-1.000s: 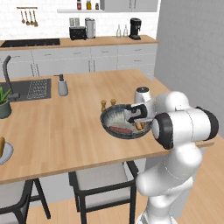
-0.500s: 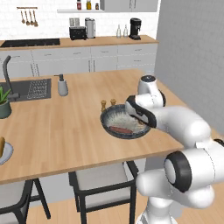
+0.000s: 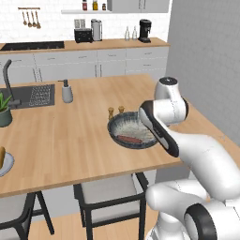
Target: Place one bun and one sausage from the bowl on each plate.
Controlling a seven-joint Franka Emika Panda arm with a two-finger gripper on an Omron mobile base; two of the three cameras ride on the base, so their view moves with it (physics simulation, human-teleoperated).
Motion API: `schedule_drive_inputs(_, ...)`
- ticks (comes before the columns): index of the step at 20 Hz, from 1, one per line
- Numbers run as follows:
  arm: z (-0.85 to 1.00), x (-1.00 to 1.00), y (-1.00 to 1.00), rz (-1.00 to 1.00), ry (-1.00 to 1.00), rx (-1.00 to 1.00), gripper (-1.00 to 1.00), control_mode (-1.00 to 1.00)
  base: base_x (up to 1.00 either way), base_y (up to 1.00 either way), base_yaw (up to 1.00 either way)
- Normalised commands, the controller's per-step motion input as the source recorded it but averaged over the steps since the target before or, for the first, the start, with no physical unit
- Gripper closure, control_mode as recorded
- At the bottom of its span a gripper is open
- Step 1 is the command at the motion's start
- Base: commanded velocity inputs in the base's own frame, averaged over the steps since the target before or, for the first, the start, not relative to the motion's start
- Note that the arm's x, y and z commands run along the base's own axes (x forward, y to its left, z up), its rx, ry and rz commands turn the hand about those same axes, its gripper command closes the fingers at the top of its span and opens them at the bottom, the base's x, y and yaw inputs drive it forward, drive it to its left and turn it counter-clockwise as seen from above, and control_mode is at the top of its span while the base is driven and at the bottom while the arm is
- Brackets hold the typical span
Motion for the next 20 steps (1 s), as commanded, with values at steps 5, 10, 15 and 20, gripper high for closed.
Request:
schedule_drive_inputs(5,0.37,-0.42,0.22,0.02,0.00,0.01,1.00,-1.00,0.00,0.00,0.00)
schedule_drive_inputs(10,0.39,-0.26,0.00,0.03,-0.04,0.01,1.00,-1.00,0.00,0.00,0.00)
schedule_drive_inputs(15,0.21,-0.21,-0.05,0.02,-0.03,0.00,1.00,-1.00,0.00,0.00,0.00)
schedule_drive_inputs(20,0.20,-0.52,-0.36,0.00,0.00,0.00,1.00,-1.00,0.00,0.00,0.00)
